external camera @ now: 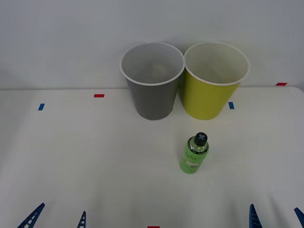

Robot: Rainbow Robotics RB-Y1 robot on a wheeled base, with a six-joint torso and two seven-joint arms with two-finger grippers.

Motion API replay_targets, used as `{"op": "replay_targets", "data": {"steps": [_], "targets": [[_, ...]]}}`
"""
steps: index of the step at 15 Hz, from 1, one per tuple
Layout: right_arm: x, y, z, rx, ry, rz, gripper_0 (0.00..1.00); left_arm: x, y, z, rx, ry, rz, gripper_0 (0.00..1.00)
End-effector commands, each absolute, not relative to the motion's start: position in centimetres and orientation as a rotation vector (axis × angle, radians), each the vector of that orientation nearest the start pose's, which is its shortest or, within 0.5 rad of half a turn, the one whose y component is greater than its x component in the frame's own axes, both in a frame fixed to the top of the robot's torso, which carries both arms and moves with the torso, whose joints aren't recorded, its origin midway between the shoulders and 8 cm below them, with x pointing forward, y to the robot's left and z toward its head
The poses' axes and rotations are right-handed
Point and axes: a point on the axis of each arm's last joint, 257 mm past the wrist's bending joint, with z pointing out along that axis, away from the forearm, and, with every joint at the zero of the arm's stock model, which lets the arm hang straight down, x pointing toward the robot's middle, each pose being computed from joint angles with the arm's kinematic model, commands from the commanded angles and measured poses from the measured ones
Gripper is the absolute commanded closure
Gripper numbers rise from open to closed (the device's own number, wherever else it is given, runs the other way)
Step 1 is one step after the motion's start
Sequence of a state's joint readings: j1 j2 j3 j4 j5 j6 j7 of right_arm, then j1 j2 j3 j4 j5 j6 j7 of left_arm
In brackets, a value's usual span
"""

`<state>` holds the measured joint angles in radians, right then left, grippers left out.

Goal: Put cans in the gray bin and PET bottles in the light green bin.

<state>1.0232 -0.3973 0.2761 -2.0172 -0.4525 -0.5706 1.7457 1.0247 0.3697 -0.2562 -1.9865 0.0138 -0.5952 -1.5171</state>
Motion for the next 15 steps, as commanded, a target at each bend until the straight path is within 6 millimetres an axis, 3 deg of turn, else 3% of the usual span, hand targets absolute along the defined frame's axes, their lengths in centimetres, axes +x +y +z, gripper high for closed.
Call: {"op": "replay_targets", "data": {"steps": [1, 15], "targets": [[22.59, -28.78, -26.89, 0.103, 1.637, -0.006, 0.00, 22.11, 23.75, -27.03, 0.169, 1.614, -0.048, 0.00], [22.59, -28.78, -26.89, 0.103, 1.637, -0.006, 0.00, 22.11, 23.75, -27.03, 0.169, 1.614, -0.048, 0.00]]}}
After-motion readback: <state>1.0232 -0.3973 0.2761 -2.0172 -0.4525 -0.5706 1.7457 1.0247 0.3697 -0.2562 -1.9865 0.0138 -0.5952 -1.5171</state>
